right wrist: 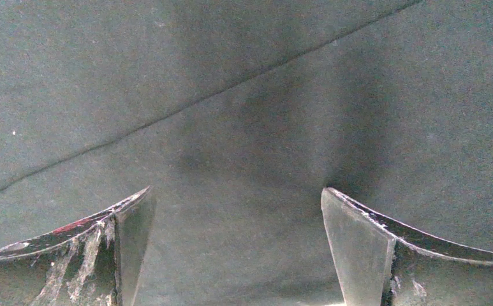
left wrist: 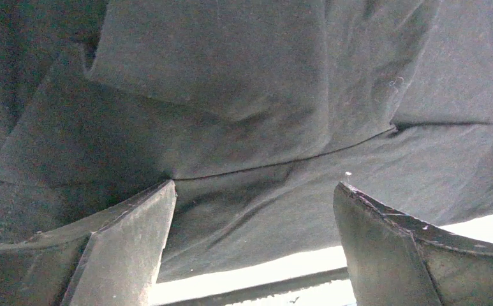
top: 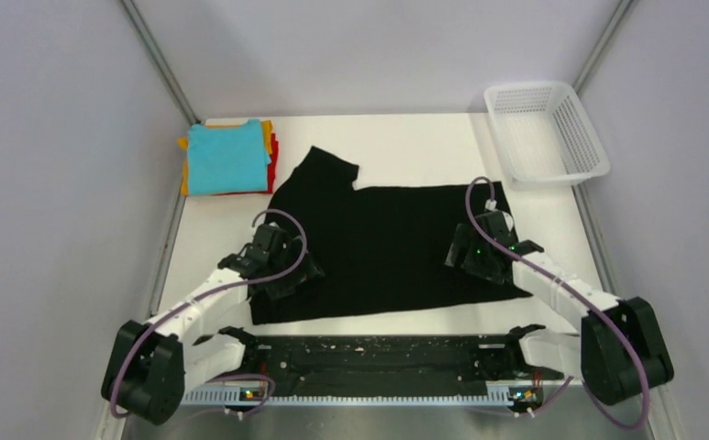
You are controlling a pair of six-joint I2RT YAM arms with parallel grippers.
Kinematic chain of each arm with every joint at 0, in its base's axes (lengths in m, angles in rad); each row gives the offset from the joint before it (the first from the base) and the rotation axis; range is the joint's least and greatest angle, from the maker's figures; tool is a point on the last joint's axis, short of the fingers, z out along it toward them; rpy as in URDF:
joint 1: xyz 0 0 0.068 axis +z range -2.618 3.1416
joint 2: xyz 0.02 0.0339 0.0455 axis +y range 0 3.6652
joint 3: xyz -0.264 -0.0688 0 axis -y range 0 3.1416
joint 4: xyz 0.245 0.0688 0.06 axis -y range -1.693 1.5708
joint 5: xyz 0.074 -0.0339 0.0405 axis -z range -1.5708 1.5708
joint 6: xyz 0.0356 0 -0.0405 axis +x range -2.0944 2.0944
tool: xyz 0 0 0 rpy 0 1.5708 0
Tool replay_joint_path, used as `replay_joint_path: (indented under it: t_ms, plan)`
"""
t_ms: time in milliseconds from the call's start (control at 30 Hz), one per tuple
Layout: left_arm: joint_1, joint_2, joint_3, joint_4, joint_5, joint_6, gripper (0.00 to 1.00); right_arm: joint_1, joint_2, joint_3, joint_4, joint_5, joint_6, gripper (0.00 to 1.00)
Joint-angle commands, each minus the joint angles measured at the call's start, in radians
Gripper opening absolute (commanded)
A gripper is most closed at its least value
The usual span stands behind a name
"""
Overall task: Fold and stack the t-shirts
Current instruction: Fold the flattened tshirt in 1/3 of the way
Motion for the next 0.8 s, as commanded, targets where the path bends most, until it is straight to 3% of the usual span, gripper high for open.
replay_joint_path:
  t_ms: [0, 367, 767]
  plan:
    - [-0.055, -0.08, -0.078, -0.137, -0.08, -0.153, 0.99, 0.019, -0.124, -0.085, -0.213, -0.025, 0.09, 0.99]
    - [-0.163, -0.19, -0.055, -0.3, -0.204, -0.256, 0.99, 0.029, -0.28, -0.143, -0.306, -0.049, 0.18, 0.99]
    - [-0.162, -0.095, 0.168, -0.313, -0.305, -0.149, 0.99, 0.029, -0.335, -0.077, -0.313, 0.003, 0.198, 0.99]
